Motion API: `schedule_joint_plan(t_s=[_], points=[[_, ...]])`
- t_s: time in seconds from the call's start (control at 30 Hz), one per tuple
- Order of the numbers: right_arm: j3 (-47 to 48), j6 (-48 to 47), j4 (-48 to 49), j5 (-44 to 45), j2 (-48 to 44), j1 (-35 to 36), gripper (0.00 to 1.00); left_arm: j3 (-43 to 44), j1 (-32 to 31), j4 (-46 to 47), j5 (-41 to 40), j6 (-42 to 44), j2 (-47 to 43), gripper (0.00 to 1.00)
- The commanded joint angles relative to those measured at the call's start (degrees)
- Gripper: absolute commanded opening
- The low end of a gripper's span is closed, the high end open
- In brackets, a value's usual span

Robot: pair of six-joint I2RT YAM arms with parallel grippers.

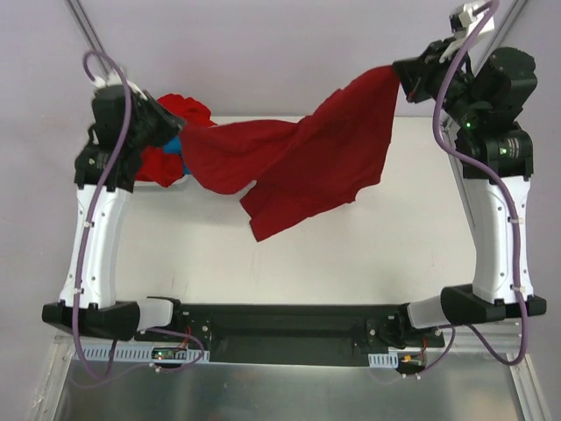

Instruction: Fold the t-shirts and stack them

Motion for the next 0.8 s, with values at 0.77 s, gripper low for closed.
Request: schedule_joint_plan(t_s=[0.77], points=[[-42.1,6.4,2.4,14.4,-6.8,-0.4,0.01,-32.7,-18.5,20.5,-5.7,-5.7,21.6,0.0]])
